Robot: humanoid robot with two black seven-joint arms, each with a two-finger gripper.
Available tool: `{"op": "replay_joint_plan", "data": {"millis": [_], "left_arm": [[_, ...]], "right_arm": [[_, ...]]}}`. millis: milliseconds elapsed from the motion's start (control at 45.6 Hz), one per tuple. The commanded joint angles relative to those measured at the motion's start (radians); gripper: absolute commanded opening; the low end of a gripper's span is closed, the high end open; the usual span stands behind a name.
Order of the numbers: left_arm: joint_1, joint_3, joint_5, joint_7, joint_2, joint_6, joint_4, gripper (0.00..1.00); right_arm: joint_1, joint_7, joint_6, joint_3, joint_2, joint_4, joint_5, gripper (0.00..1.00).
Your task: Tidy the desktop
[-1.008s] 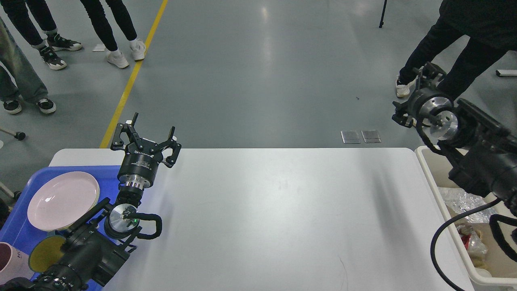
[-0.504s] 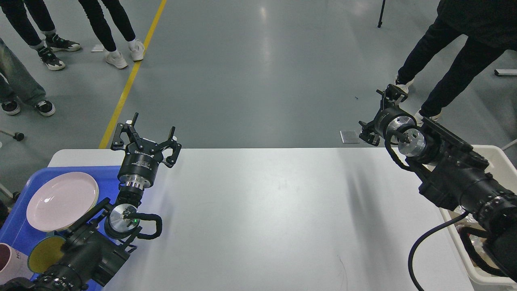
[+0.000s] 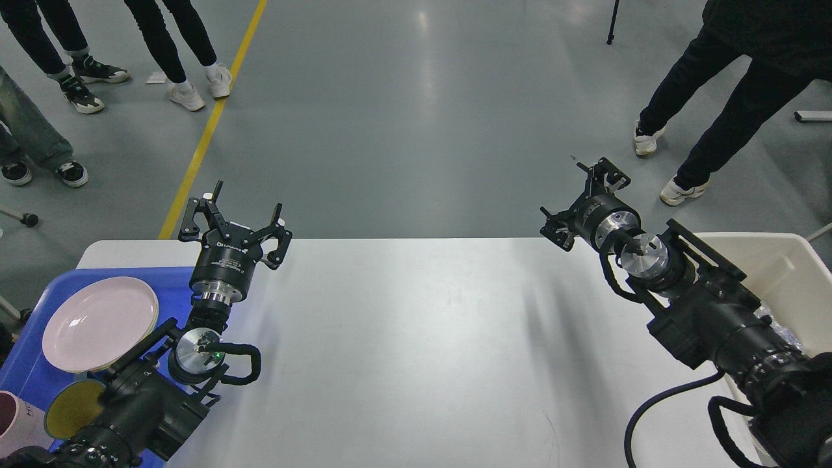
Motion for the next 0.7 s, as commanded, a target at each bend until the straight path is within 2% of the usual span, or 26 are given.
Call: {"op": "replay_joint_plan", "data": {"millis": [0,110,175,307,395,417,438,504,548,680], "left_arm": [[0.0,-0.001,0.0,0.0,0.0,-0.001,0.0,0.96],[0.0,-0.001,0.0,0.0,0.0,-0.001,0.0,0.96],[0.0,-0.001,0.0,0.0,0.0,-0.001,0.0,0.96],[0.0,-0.001,0.0,0.0,0.0,-0.001,0.0,0.96],[0.0,0.0,0.0,0.0,0.0,-0.001,0.0,0.96],[0.0,0.0,0.0,0.0,0.0,-0.001,0.0,0.96],[0.0,0.0,0.0,0.0,0.0,-0.001,0.0,0.96],[0.0,-0.001,0.0,0.0,0.0,-0.001,0.0,0.96],[0.0,0.0,0.0,0.0,0.0,-0.001,0.0,0.96],[0.0,-0.001,0.0,0.0,0.0,-0.001,0.0,0.96]], "right_arm": [[-0.056,0.0,0.011,0.098,0.044,0.001,0.0,1.0],[-0.122,0.033,0.023,0.14,0.106,-0.009,0.0,1.0],[-0.147,0.064,0.064,0.198,0.112,-0.018,0.0,1.0],[-0.162,0.096,0.107,0.236,0.146,-0.027,-0.001,1.0],[-0.184,0.188,0.141,0.235,0.153,-0.027,-0.001,1.0],[-0.187,0.249,0.156,0.233,0.156,-0.036,-0.001,1.0],[-0.187,0.279,0.161,0.232,0.161,-0.038,-0.001,1.0],[-0.19,0.334,0.161,0.232,0.173,-0.038,-0.001,1.0],[-0.196,0.348,0.161,0.232,0.175,-0.036,-0.001,1.0],[-0.205,0.348,0.163,0.22,0.173,-0.033,-0.001,1.0]]}}
